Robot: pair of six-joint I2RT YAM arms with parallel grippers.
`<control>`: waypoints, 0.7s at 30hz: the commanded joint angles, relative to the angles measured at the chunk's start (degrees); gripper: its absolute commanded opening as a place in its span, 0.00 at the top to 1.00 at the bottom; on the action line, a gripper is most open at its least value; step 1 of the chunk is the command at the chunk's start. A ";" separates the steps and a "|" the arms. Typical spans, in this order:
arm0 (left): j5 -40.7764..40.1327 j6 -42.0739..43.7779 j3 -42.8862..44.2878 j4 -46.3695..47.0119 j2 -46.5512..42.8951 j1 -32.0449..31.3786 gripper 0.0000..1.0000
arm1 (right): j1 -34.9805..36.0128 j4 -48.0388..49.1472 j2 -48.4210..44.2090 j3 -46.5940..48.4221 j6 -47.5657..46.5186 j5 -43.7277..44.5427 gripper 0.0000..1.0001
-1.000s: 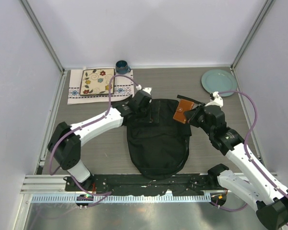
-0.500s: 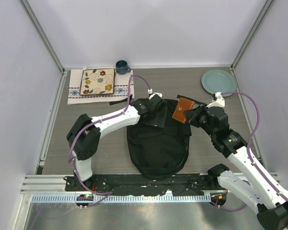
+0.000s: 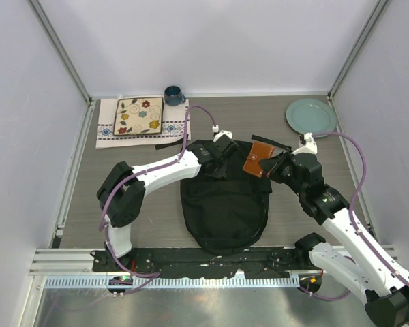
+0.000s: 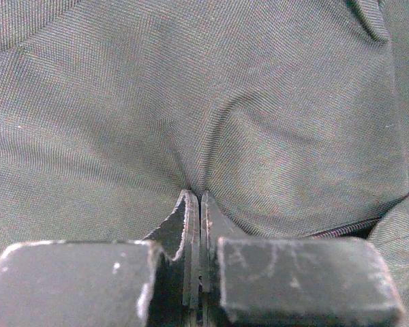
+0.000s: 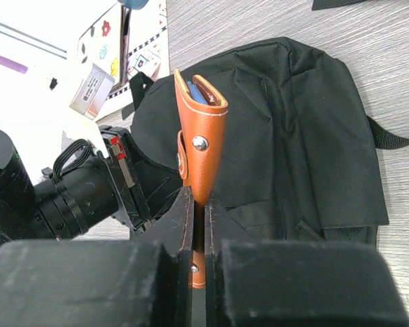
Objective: Pack the student bag
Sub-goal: Place the personal item in the student bag.
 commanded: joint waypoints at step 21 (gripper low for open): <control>3.26 1.04 2.19 1.00 -10.80 4.42 1.00 | -0.09 3.82 -5.69 -4.02 6.60 -17.28 1.00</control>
